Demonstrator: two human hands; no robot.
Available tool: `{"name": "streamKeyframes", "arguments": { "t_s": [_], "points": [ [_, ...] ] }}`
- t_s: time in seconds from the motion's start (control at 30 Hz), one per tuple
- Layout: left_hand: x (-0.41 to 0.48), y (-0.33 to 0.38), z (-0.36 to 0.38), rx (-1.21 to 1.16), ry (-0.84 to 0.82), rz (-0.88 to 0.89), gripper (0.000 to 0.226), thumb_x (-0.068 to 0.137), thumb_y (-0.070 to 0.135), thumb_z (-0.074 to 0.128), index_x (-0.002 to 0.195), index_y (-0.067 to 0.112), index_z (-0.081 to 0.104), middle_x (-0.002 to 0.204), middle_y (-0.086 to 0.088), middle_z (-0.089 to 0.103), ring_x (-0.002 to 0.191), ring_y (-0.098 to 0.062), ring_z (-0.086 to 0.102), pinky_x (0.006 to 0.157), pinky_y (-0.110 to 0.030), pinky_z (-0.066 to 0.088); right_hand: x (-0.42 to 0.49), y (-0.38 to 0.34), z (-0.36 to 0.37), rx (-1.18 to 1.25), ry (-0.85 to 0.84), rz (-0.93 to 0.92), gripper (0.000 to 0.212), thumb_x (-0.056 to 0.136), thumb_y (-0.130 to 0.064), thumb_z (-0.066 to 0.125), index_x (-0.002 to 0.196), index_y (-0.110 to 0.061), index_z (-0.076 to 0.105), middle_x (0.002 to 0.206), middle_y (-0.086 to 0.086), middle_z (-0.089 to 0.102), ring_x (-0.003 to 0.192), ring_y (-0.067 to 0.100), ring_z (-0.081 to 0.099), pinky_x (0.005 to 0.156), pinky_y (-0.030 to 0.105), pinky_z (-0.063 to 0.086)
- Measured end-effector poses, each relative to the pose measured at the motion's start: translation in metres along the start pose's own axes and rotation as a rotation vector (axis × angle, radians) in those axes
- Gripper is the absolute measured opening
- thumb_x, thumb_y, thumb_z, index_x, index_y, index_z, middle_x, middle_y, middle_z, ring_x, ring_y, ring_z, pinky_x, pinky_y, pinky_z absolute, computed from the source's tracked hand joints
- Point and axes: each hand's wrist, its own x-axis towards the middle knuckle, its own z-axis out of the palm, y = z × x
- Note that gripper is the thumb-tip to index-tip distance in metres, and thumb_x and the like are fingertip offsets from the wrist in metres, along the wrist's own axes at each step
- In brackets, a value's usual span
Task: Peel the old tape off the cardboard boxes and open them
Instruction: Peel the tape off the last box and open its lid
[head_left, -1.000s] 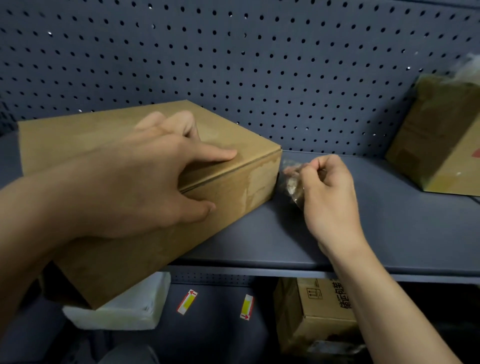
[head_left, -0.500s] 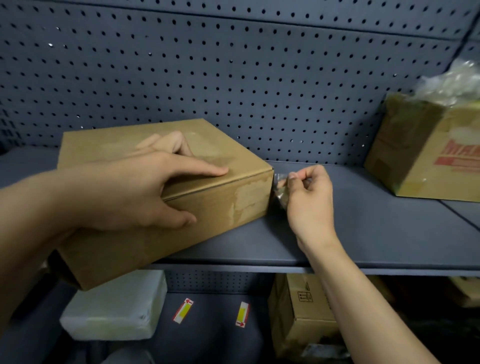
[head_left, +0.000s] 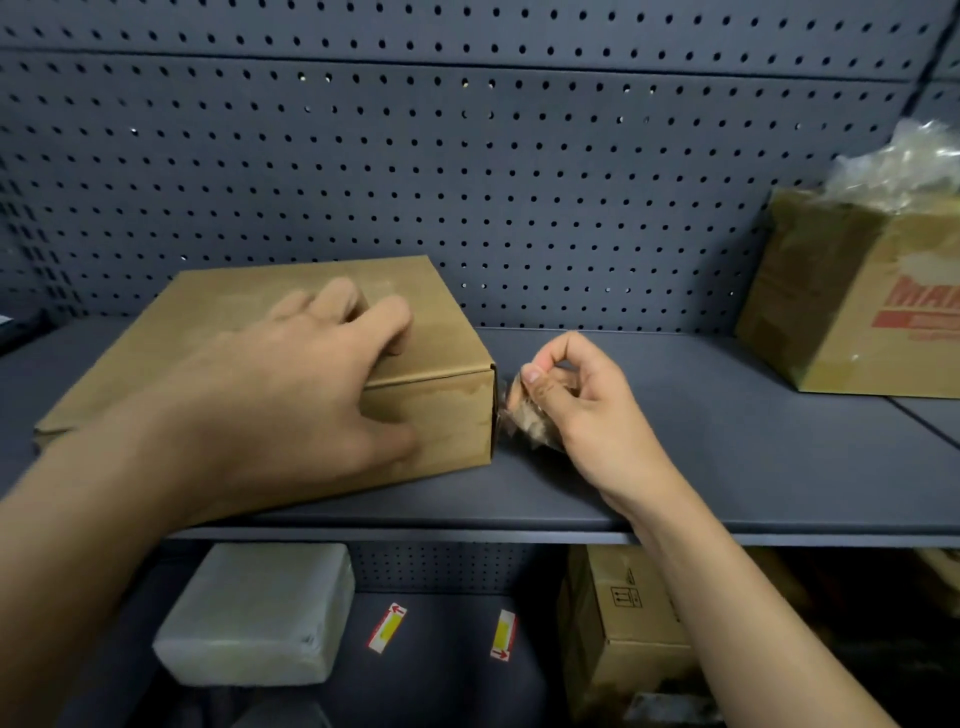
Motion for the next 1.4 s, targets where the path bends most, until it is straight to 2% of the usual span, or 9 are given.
{"name": "streamKeyframes", "arguments": {
  "t_s": [0.27,0.4,0.57,0.77,1.03,1.17,1.23,1.33,1.4],
  "points": [
    [0.013,0.034,0.016,0.105,0.051,-0.03,0.076,0.07,0.089,0.026,0.137,0.054,0.021,0.135,0.008,0.032,0.127,-0.022,0.038,0.093,-0.044,0.045,-0.003,-0.001,-0.001,-0.016,-0.146,-0.038,0.013,0.102,-0.002,0.047,0.089,-0.005,0.046,0.063,-0.006,0.064,0.051,0.003,0.05,0.051,0.015,0.04],
    [0.014,0.039,0.02,0.112,0.128,-0.046,0.063,0.077,0.082,0.025,0.131,0.051,0.032,0.124,0.004,0.038,0.118,-0.026,0.045,0.087,-0.044,0.047,-0.003,-0.001,0.001,-0.035,-0.155,-0.061,0.015,0.101,-0.002,0.049,0.087,-0.007,0.047,0.058,-0.009,0.06,0.052,0.001,0.047,0.051,0.015,0.039],
    [0.02,0.043,0.021,0.146,0.139,-0.043,0.047,0.082,0.071,0.035,0.12,0.043,0.035,0.113,0.003,0.037,0.105,-0.027,0.052,0.074,-0.038,0.04,-0.001,0.002,0.003,-0.122,-0.061,-0.092,0.013,0.1,-0.008,0.055,0.09,-0.001,0.05,0.073,0.019,0.063,0.067,0.021,0.052,0.064,0.035,0.043],
    [0.017,0.041,0.018,0.077,0.106,-0.03,0.039,0.079,0.066,0.035,0.109,0.041,0.038,0.107,0.007,0.037,0.09,-0.02,0.044,0.072,-0.034,0.034,0.001,0.003,0.0,-0.149,0.122,-0.09,0.016,0.1,-0.006,0.055,0.085,-0.01,0.05,0.058,-0.003,0.059,0.052,0.008,0.049,0.053,0.023,0.042],
    [0.013,0.037,0.009,-0.018,0.006,-0.003,0.042,0.077,0.064,0.037,0.116,0.049,0.039,0.109,0.012,0.036,0.074,-0.011,0.035,0.077,-0.036,0.035,0.003,0.01,0.002,-0.362,0.188,-0.105,0.019,0.105,-0.018,0.043,0.098,-0.032,0.052,0.063,-0.009,0.056,0.051,0.007,0.045,0.058,0.029,0.036],
    [0.009,0.029,0.01,-0.046,0.01,0.026,0.039,0.078,0.063,0.04,0.115,0.05,0.039,0.104,0.016,0.034,0.071,-0.002,0.037,0.075,-0.036,0.037,0.008,0.003,-0.006,-0.339,0.328,-0.006,0.023,0.102,-0.045,0.037,0.095,-0.032,0.055,0.068,-0.012,0.053,0.062,0.009,0.049,0.07,0.035,0.041],
    [0.005,0.022,0.011,-0.085,0.031,0.033,0.038,0.08,0.064,0.044,0.116,0.054,0.038,0.101,0.019,0.033,0.073,0.002,0.04,0.075,-0.035,0.038,0.007,-0.01,-0.012,-0.289,0.319,0.155,0.038,0.102,-0.055,0.031,0.104,-0.027,0.056,0.068,-0.011,0.05,0.061,0.004,0.051,0.071,0.026,0.043],
    [0.004,0.017,0.011,-0.1,0.04,0.05,0.04,0.075,0.065,0.043,0.114,0.055,0.038,0.099,0.019,0.034,0.074,0.005,0.042,0.073,-0.034,0.039,-0.003,-0.021,-0.015,-0.299,0.13,0.187,0.024,0.102,-0.024,0.039,0.122,-0.029,0.052,0.085,-0.008,0.053,0.072,-0.001,0.051,0.066,0.014,0.039],
    [0.005,0.018,0.01,-0.095,0.039,0.044,0.041,0.073,0.062,0.046,0.113,0.053,0.039,0.098,0.017,0.034,0.072,0.004,0.042,0.072,-0.034,0.039,-0.009,-0.023,-0.012,-0.372,-0.028,0.167,0.046,0.097,-0.009,0.043,0.135,-0.035,0.043,0.107,-0.004,0.05,0.079,-0.005,0.05,0.071,0.011,0.036]
  ]
}}
